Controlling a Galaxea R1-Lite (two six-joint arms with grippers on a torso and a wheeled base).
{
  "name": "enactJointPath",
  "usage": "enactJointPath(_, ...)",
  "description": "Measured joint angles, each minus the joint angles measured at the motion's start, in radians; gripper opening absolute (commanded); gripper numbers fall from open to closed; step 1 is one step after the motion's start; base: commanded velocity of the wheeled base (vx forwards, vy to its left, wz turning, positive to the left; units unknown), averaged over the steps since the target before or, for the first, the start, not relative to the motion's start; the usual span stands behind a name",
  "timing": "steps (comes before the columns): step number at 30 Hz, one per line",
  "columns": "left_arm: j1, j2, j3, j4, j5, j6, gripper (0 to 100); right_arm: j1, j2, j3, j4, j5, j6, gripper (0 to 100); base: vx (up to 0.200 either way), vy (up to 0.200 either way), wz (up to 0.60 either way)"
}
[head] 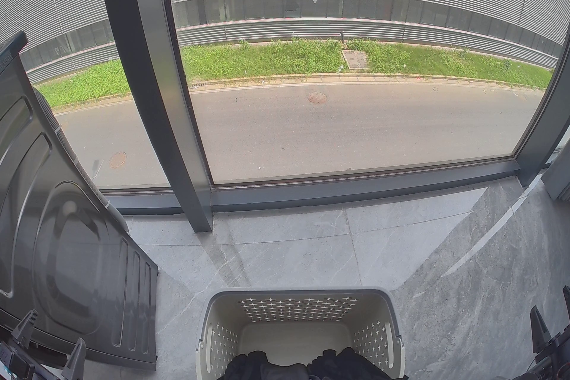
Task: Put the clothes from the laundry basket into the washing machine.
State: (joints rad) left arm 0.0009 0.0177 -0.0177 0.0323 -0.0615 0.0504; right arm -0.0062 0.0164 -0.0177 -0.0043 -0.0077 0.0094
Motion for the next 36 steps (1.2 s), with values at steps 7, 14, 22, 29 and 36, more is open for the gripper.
enactJointPath(7,0.000,0.000,0.000,0.000,0.000,0.000,100,0.000,0.000,0.000,0.000,0.000,0.000,100,0.000,0.000,0.00)
enactJointPath(14,0.000,0.000,0.000,0.000,0.001,-0.002,100,0.000,0.000,0.000,0.000,0.000,0.000,100,-0.114,0.000,0.00)
enactJointPath(22,0.000,0.000,0.000,0.000,0.000,-0.002,100,0.000,0.000,0.000,0.000,0.000,0.000,100,-0.200,0.000,0.00)
enactJointPath(29,0.000,0.000,0.000,0.000,0.000,-0.001,100,0.000,0.000,0.000,0.000,0.000,0.000,100,-0.200,0.000,0.00)
enactJointPath(36,0.000,0.000,0.000,0.000,0.000,0.000,100,0.000,0.000,0.000,0.000,0.000,0.000,100,-0.200,0.000,0.00)
